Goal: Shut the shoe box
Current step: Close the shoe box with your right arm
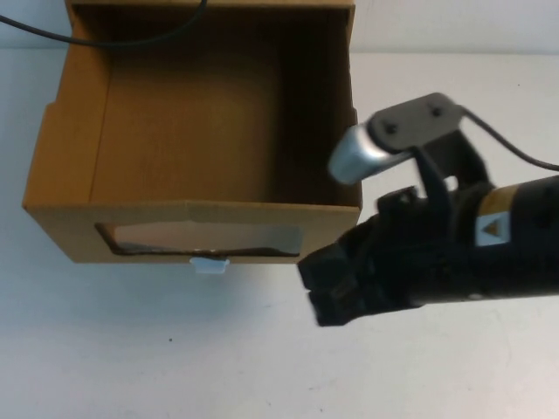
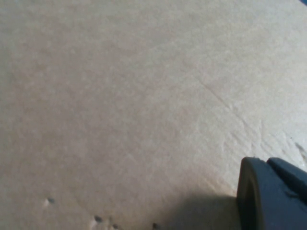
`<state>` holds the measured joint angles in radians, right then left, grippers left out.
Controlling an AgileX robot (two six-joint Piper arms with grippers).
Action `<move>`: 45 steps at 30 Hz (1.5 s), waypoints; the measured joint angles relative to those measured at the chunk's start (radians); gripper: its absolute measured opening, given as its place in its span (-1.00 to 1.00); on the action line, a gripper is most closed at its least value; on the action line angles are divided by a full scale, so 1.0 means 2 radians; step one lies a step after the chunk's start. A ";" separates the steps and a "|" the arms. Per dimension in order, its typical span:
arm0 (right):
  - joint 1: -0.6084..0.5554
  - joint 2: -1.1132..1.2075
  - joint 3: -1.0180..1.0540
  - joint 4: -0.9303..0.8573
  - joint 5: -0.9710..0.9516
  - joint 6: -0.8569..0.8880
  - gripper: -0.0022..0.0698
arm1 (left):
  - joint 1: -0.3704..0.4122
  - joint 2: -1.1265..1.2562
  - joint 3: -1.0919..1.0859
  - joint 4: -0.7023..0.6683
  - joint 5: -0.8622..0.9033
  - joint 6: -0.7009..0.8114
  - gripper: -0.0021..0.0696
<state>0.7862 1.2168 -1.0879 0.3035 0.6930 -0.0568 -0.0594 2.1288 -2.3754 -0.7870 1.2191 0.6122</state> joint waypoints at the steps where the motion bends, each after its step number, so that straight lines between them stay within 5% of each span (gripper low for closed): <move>1: 0.016 0.011 -0.010 -0.016 -0.003 0.010 -0.97 | 0.000 0.000 0.000 0.000 0.001 0.000 -0.96; 15: 0.039 0.157 -0.144 -0.083 -0.008 0.028 -0.97 | 0.000 0.000 0.000 0.000 0.002 -0.002 -0.96; 29: -0.007 0.217 -0.222 -0.086 0.022 0.028 -0.97 | 0.000 0.000 0.000 -0.002 0.003 -0.002 -0.96; 37: -0.012 0.222 -0.250 0.016 0.043 -0.057 -0.97 | 0.000 0.000 0.000 -0.002 0.005 -0.002 -0.96; 45: -0.013 0.257 -0.282 0.027 0.016 -0.069 -0.97 | 0.000 0.000 0.000 -0.002 0.005 -0.002 -0.96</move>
<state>0.7605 1.7304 -1.6523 0.3566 0.7248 -0.1957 -0.0594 2.1288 -2.3754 -0.7910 1.2297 0.6084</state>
